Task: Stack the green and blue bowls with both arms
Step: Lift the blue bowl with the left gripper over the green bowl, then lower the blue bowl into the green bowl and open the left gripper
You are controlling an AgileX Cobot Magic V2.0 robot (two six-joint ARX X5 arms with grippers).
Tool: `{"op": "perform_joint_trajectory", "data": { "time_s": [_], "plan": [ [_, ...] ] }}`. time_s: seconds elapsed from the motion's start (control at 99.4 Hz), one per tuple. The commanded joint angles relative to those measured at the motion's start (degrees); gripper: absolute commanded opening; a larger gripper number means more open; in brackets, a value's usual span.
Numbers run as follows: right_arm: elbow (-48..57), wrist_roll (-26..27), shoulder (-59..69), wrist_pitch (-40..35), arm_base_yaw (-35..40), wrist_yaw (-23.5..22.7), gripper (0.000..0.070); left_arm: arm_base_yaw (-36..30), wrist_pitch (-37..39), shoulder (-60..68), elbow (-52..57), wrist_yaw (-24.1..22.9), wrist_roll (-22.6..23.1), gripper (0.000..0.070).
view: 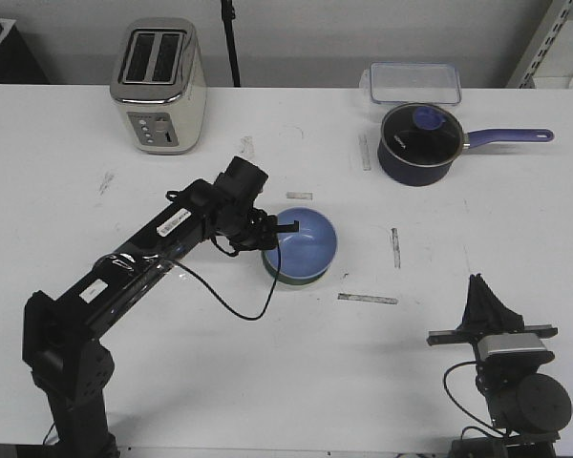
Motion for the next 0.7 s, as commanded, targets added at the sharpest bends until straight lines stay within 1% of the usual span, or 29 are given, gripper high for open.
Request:
{"op": "perform_joint_trajectory", "data": {
  "time_s": [0.0, 0.594, 0.654, 0.694],
  "plan": [
    [0.2, 0.9, -0.1, 0.9, 0.1, 0.2, 0.0015, -0.5, 0.3, 0.9, 1.6, 0.1, -0.1, 0.0001],
    [0.2, 0.9, -0.1, 0.9, 0.1, 0.1, 0.0015, -0.8, -0.1, 2.7, 1.6, -0.5, 0.5, 0.0005],
    [0.2, 0.9, -0.1, 0.9, 0.1, 0.2, 0.0015, -0.8, -0.4, 2.7, 1.6, -0.5, 0.3, 0.0033],
    [0.2, 0.9, -0.1, 0.9, 0.1, 0.1, 0.0015, -0.8, -0.7, 2.7, 1.6, -0.5, 0.3, 0.0079]
  ]
}}
